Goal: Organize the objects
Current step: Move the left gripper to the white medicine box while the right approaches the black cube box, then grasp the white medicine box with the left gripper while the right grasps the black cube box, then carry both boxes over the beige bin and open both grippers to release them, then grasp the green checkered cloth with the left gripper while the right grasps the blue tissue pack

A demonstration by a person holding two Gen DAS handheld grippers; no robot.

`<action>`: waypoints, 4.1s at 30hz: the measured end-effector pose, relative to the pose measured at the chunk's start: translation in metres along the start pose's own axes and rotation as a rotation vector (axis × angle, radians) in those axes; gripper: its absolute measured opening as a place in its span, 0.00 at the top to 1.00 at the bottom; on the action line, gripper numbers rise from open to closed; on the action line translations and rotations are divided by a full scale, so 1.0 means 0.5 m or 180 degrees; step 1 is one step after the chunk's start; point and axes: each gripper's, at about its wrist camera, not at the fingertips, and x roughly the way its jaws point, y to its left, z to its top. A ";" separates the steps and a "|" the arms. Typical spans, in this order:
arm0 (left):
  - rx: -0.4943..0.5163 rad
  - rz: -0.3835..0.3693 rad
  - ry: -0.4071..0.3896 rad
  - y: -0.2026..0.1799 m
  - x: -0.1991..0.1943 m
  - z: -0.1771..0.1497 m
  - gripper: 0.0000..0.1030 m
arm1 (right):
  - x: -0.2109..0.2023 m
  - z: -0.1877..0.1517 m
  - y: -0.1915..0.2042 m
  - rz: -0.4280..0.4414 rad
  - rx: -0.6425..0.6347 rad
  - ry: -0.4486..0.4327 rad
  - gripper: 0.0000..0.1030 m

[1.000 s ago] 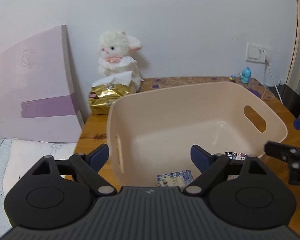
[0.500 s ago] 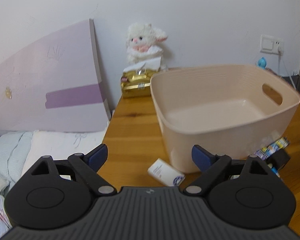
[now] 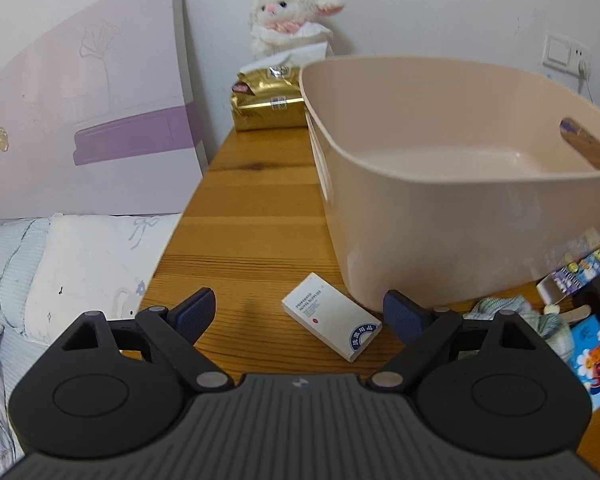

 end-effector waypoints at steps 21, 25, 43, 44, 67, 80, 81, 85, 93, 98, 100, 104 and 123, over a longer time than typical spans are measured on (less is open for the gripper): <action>-0.0152 -0.0032 0.0190 0.034 0.019 -0.008 0.09 | 0.014 0.001 0.018 0.0038 -0.0029 0.0029 0.05; -0.0180 -0.0049 0.0353 0.021 0.051 -0.016 0.10 | 0.028 0.009 0.022 0.0116 0.0061 0.0066 0.09; -0.0280 -0.0339 0.0269 0.031 0.011 -0.044 0.69 | 0.005 -0.002 0.049 0.0043 -0.0048 -0.0018 0.71; -0.0280 -0.0350 0.0265 0.032 0.008 -0.047 0.69 | -0.001 -0.004 0.047 0.0044 -0.0045 -0.0028 0.71; 0.0149 -0.0556 -0.0795 -0.020 -0.243 0.007 0.69 | -0.191 0.128 0.072 0.0137 -0.0142 -0.0970 0.71; -0.0072 -0.0403 -0.0787 -0.071 -0.150 0.170 0.69 | -0.056 0.251 0.092 -0.0114 -0.0192 -0.0789 0.71; -0.0064 -0.0349 -0.0728 -0.079 -0.132 0.178 0.69 | -0.041 0.253 0.095 -0.0141 -0.0210 -0.0745 0.71; -0.0054 -0.0368 -0.0307 -0.095 -0.054 0.197 0.69 | 0.006 0.255 0.108 -0.0254 -0.0303 -0.0635 0.71; 0.0153 -0.0137 -0.0034 -0.109 0.022 0.179 0.68 | 0.048 0.241 0.101 -0.0221 -0.0241 -0.0373 0.61; 0.0118 -0.0260 -0.0068 -0.098 -0.003 0.179 0.35 | 0.014 0.235 0.087 -0.0216 -0.0233 -0.0462 0.32; 0.0138 -0.0144 -0.0237 -0.095 -0.027 0.175 0.26 | -0.008 0.232 0.081 -0.0220 -0.0246 -0.0524 0.24; 0.0129 -0.0299 -0.0305 -0.078 -0.064 0.165 0.25 | -0.062 0.222 0.063 -0.0159 -0.0206 -0.0674 0.07; 0.0583 -0.0375 -0.0457 -0.105 -0.178 0.063 0.06 | -0.099 0.043 0.045 0.0072 -0.0179 -0.0285 0.00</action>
